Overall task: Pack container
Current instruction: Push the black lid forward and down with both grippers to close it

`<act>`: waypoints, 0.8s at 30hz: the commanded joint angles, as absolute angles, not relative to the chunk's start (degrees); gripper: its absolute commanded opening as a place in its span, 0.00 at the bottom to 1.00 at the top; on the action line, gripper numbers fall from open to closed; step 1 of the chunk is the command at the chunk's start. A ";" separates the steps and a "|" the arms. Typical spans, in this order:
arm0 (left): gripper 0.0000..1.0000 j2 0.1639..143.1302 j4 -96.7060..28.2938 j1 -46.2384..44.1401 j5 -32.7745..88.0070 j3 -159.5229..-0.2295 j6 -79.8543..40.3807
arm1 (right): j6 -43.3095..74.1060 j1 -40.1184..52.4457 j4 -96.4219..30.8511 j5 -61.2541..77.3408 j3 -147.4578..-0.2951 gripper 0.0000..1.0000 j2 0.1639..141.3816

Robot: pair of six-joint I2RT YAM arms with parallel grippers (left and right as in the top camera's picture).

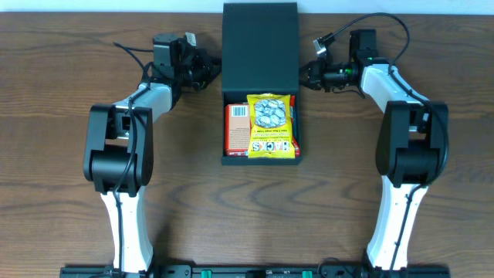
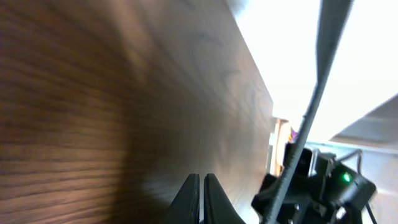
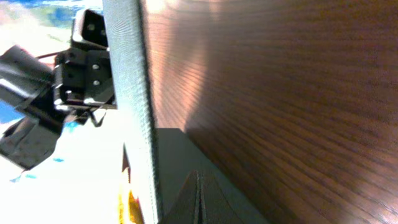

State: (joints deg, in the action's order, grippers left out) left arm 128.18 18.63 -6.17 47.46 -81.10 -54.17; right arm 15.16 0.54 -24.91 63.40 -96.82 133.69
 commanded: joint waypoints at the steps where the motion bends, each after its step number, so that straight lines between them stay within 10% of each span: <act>1: 0.06 129.12 20.84 -6.04 53.19 -82.02 -52.23 | 13.17 0.47 -24.16 70.98 -97.41 0.01 134.17; 24: 0.06 129.12 34.59 -5.72 72.03 -82.02 -47.48 | 13.19 -0.86 -12.80 87.96 -97.41 0.02 134.15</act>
State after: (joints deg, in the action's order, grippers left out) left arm 128.20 33.87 -5.78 68.27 -81.10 -49.30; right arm 14.00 0.08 -12.93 83.72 -96.82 133.69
